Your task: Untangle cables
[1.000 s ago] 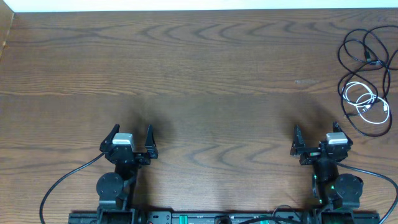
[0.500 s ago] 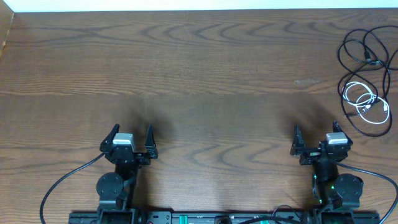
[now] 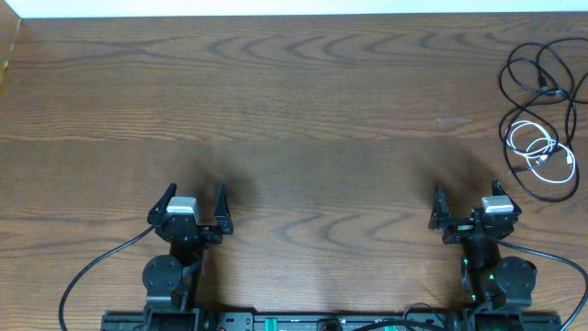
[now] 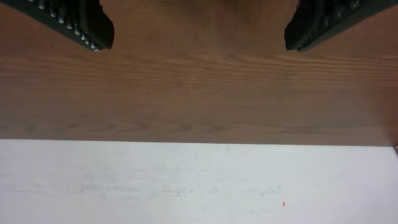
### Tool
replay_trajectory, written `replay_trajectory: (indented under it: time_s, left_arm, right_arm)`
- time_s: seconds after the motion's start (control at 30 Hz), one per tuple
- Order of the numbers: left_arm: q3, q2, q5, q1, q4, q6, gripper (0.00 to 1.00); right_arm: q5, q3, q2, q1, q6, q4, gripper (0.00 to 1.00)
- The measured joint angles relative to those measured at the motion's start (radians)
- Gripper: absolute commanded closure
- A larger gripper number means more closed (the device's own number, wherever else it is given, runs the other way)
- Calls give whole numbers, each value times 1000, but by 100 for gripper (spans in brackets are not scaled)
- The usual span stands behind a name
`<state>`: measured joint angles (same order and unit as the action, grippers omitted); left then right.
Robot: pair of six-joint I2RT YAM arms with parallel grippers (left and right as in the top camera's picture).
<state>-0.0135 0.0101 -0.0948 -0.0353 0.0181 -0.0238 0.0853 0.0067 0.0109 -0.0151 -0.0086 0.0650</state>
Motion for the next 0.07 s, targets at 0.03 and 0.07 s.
replay_trajectory:
  time_s: [0.03, 0.07]
  left_arm:
    - [0, 0, 0, 0, 0, 0, 7]
    - [0, 0, 0, 0, 0, 0, 7]
  right_arm:
    - [0, 0, 0, 0, 0, 0, 1]
    - [0, 0, 0, 0, 0, 0, 1]
